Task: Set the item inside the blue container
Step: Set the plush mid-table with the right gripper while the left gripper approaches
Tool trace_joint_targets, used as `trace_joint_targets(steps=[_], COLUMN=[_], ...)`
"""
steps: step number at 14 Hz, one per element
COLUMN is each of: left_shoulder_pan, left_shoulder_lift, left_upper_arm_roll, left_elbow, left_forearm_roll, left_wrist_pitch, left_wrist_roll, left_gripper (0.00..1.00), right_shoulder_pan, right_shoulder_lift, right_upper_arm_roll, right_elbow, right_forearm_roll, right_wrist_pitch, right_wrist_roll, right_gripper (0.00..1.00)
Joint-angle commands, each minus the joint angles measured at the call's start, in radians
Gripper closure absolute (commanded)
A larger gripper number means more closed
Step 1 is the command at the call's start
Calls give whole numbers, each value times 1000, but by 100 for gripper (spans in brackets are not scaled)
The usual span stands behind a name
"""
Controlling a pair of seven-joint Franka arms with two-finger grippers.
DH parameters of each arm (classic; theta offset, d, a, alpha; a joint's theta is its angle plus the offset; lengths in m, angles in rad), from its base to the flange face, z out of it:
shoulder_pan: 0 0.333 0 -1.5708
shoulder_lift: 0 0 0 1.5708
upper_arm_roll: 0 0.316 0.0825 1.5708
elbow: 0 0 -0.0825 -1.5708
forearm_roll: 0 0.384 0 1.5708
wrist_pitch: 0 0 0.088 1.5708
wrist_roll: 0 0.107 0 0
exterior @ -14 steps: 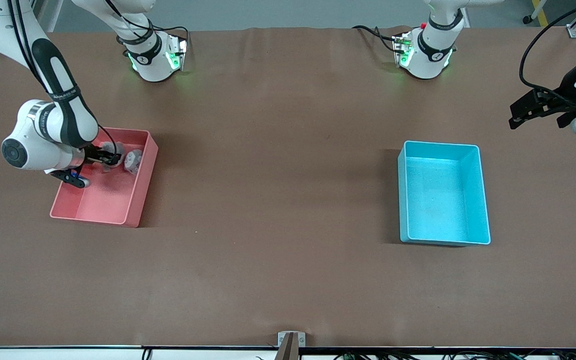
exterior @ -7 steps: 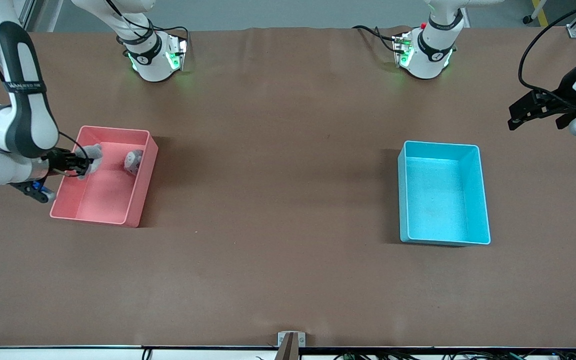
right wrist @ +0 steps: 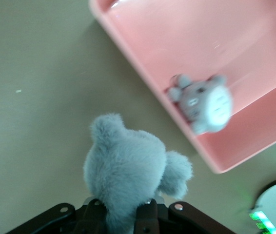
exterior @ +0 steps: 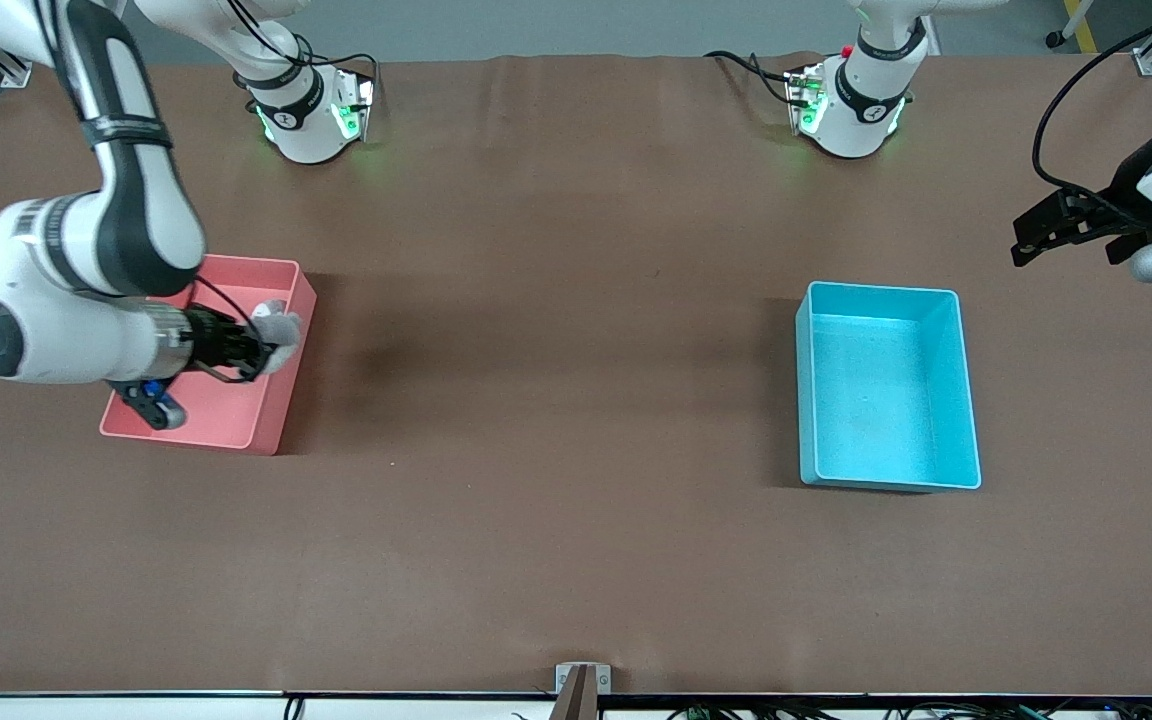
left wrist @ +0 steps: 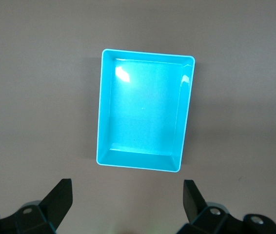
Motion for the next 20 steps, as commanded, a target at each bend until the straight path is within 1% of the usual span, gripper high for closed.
trace_joint_targets(steps=[1, 5, 9, 11, 13, 15, 16, 17, 18, 20], left_shoulder_pan=[3, 6, 6, 6, 3, -6, -12, -35, -64, -130], left_shoulder_lift=[-5, -5, -14, -16, -7, 8, 21, 38, 51, 90], left_upper_arm_roll=[-5, -5, -3, -5, -6, -11, -11, -12, -17, -18], left_elbow=[-15, -23, -42, -45, -52, -57, -57, -57, -58, -58], left_forearm_roll=[13, 13, 11, 7, -4, -39, -53, -62, -65, -66], left_wrist_pitch=[11, 14, 14, 12, 18, 47, 58, 72, 87, 127], left_wrist_roll=[7, 13, 18, 16, -1, -24, -44, -63, -102, -201], left_gripper=[0, 0, 0, 0, 0, 0, 0, 0, 0, 0], right_shoulder_pan=[130, 328, 478, 517, 543, 549, 548, 549, 551, 549], right_shoulder_lift=[52, 162, 274, 345, 388, 394, 397, 402, 405, 397], right_upper_arm_roll=[-12, -12, -12, -12, -12, -12, -12, -12, -13, -13], right_elbow=[2, 5, 22, 98, 161, 166, 163, 162, 161, 168], right_forearm_roll=[45, 57, 57, 56, 54, 53, 51, 41, 37, 37], right_wrist_pitch=[111, 355, 551, 564, 570, 573, 573, 572, 572, 569], right_wrist_roll=[176, 449, 663, 755, 816, 823, 821, 817, 820, 823], right_gripper=[98, 98, 98, 98, 96, 95, 88, 54, 1, 0])
